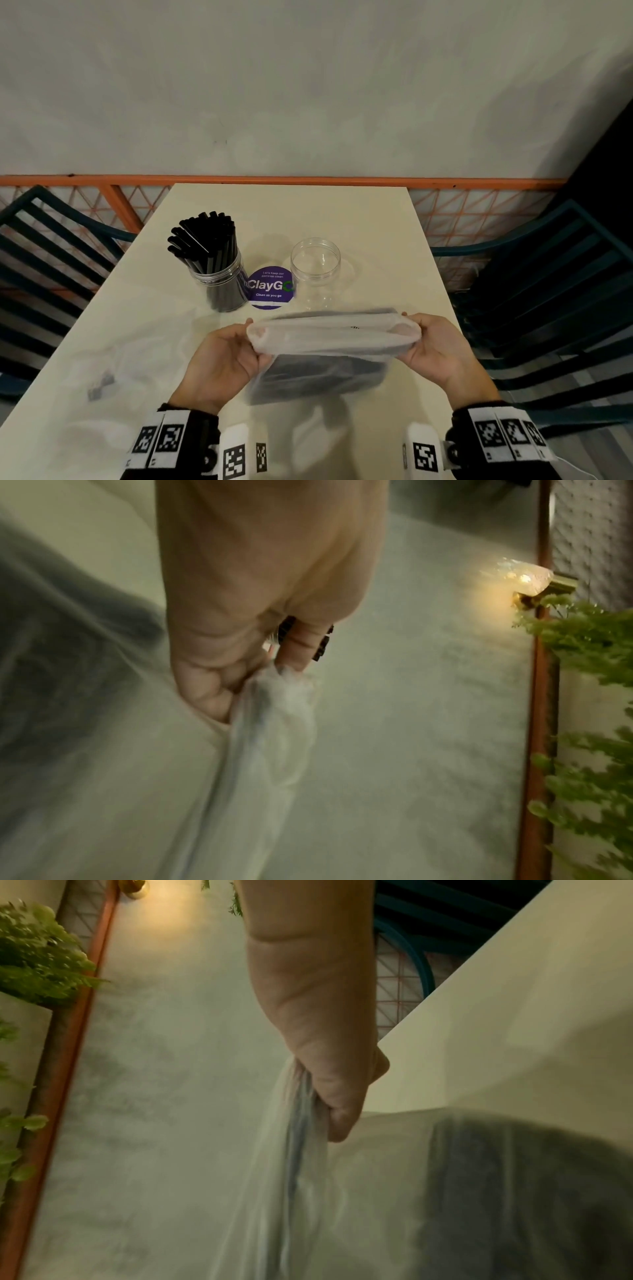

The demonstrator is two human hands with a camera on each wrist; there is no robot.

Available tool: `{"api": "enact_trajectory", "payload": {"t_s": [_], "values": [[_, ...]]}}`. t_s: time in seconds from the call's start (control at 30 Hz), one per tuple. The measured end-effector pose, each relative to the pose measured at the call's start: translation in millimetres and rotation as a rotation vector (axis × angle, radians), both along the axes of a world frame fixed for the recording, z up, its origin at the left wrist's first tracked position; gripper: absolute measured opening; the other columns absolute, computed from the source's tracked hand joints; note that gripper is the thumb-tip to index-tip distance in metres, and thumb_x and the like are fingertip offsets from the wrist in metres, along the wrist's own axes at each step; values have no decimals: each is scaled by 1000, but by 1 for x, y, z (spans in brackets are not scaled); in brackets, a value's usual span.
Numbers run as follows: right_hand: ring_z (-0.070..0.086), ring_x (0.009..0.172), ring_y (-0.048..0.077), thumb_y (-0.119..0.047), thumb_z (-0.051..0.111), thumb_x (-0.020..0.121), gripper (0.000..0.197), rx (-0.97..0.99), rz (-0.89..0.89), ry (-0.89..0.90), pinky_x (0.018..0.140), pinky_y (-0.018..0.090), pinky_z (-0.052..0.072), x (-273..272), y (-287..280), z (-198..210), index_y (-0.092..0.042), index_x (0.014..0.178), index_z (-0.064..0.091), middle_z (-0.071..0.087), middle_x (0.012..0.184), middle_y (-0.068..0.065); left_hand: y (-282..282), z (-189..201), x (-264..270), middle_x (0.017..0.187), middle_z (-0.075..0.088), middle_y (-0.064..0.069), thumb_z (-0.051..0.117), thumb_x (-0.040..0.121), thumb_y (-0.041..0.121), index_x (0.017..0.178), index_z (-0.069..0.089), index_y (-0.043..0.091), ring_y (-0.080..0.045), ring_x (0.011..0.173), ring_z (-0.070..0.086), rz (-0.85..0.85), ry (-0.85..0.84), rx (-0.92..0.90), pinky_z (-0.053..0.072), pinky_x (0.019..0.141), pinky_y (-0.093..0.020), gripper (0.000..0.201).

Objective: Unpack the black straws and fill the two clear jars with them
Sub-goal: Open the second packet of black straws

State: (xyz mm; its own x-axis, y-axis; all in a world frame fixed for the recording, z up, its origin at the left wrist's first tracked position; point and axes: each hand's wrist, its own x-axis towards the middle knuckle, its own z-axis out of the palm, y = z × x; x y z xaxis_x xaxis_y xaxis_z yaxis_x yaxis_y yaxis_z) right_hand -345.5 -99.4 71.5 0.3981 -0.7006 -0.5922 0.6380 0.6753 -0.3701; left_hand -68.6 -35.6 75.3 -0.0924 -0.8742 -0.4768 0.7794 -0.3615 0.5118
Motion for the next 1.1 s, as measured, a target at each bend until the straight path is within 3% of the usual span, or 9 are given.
{"api": "enact_trajectory", "payload": {"t_s": [0.07, 0.13, 0.23, 0.33, 0.47, 0.6, 0.73, 0.9, 1.1], "values": [[64, 59, 26, 6, 72, 48, 33, 1, 12, 4, 56, 34, 57, -3, 0, 0, -4, 75, 56, 64, 64, 12, -1, 6, -1, 81, 71, -13, 86, 26, -1, 80, 59, 5, -25, 73, 71, 7, 37, -6, 59, 67, -39, 60], [64, 56, 22, -10, 65, 66, 9, -73, 3, 53, 52, 27, 56, -4, 2, 6, -6, 69, 58, 64, 62, 9, 0, 14, -4, 94, 70, -13, 82, 48, 11, 97, 63, 5, -24, 81, 69, -36, -74, -61, 58, 69, -36, 53], [64, 69, 20, -5, 61, 74, 18, -331, 10, 227, 57, 28, 54, -3, 6, 13, -14, 89, 55, 64, 80, 8, 0, 14, -5, 95, 68, -10, 90, 41, 16, 111, 54, 17, -19, 82, 67, -32, -300, -134, 57, 71, -31, 79], [56, 88, 24, 1, 59, 81, 33, -554, 174, 743, 75, 30, 47, 4, 8, 5, -20, 103, 45, 56, 101, 8, 0, 14, -10, 97, 64, -10, 72, 65, -7, 117, 48, 23, -20, 82, 65, -43, -515, -125, 57, 72, -31, 65], [60, 83, 24, -10, 61, 82, 15, -631, 57, 1307, 75, 38, 53, 11, 3, -5, -14, 97, 57, 62, 94, 5, 2, 10, -16, 97, 54, -14, 67, 65, -2, 113, 43, 22, -22, 80, 58, -9, -806, -106, 49, 68, -29, 59], [64, 70, 24, -6, 63, 80, 7, -605, -6, 1233, 58, 25, 51, 8, 2, -3, -12, 84, 66, 68, 81, 9, 4, 6, -11, 91, 50, -5, 65, 75, -3, 102, 46, 11, -15, 69, 53, 66, -1338, -107, 42, 58, -21, 36], [66, 82, 23, -3, 62, 82, 13, -588, 48, 1015, 67, 24, 55, 6, 5, 2, -11, 86, 71, 72, 89, 7, 7, -1, 2, 91, 53, -5, 70, 74, 8, 82, 55, 12, -15, 69, 54, 106, -1651, -117, 40, 62, -23, 17], [69, 85, 17, -17, 63, 86, 18, -605, 295, 855, 67, 20, 55, 5, 11, 13, -4, 97, 69, 72, 96, 11, 9, -9, 6, 70, 71, 2, 66, 81, 11, 79, 70, 12, -17, 69, 61, 17, -1318, -99, 52, 68, -26, 4], [65, 84, 21, -16, 51, 93, 17, -566, 393, 911, 64, 23, 54, 27, 16, -6, -7, 105, 61, 66, 103, 16, 7, -5, -14, 80, 70, -10, 52, 89, 6, 89, 68, 3, -18, 68, 66, -105, -769, -43, 55, 59, -21, 16]]}}
